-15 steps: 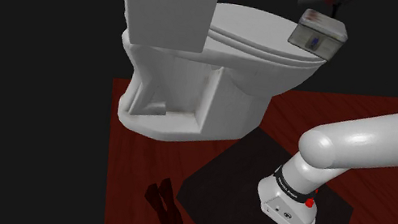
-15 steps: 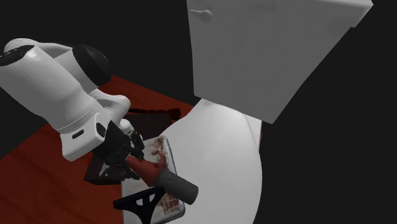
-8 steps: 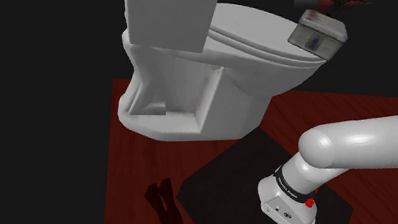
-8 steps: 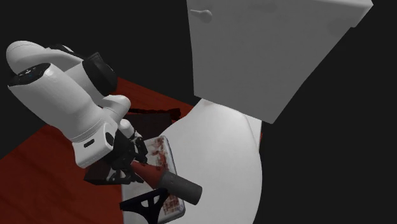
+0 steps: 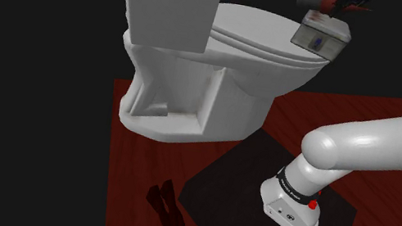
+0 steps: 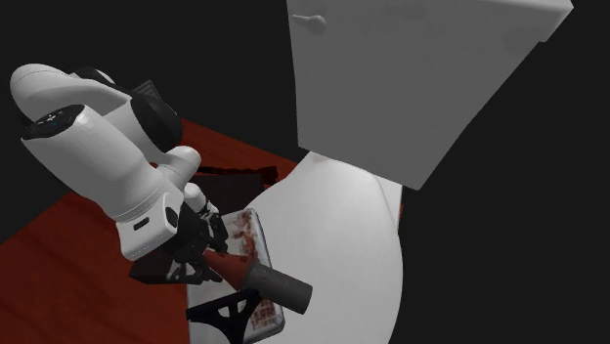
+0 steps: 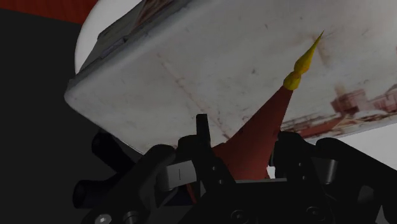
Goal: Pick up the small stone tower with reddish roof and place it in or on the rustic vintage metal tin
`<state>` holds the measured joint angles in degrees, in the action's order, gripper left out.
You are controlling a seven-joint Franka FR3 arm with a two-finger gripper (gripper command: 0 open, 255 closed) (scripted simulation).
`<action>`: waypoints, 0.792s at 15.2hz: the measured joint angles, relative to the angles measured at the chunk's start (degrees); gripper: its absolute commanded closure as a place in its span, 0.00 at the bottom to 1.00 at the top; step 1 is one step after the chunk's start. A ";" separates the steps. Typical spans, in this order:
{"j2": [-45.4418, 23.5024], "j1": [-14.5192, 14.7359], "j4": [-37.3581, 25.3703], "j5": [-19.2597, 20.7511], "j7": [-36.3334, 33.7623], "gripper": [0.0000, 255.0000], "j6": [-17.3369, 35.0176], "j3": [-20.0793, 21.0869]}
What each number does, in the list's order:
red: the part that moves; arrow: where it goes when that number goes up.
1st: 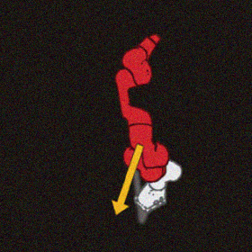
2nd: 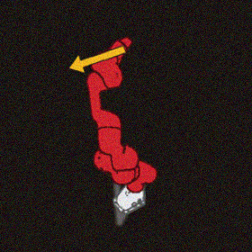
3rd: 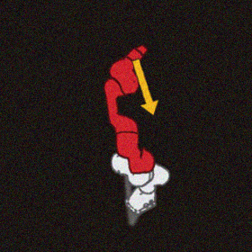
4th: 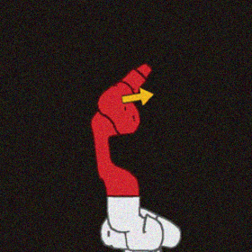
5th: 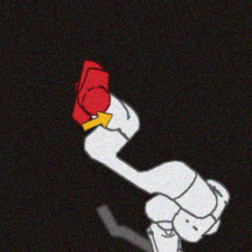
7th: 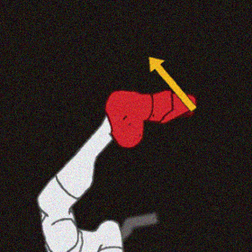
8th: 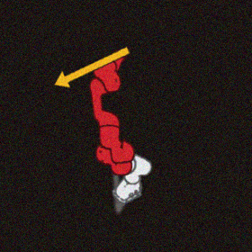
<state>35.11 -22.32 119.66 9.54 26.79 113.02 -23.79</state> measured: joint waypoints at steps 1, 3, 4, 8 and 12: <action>0.00 0.00 0.00 0.00 0.00 0.00 0.01 0.00; 0.01 0.00 0.00 0.00 0.00 0.00 0.02 0.00; 0.01 0.00 0.00 0.00 0.00 0.00 0.02 0.00; 0.37 -0.04 -2.11 -0.08 -0.06 0.00 -2.42 0.50; 1.20 -0.21 -5.62 -0.16 0.04 0.00 -6.78 1.21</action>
<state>36.31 -22.53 114.04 9.37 26.83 106.24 -22.59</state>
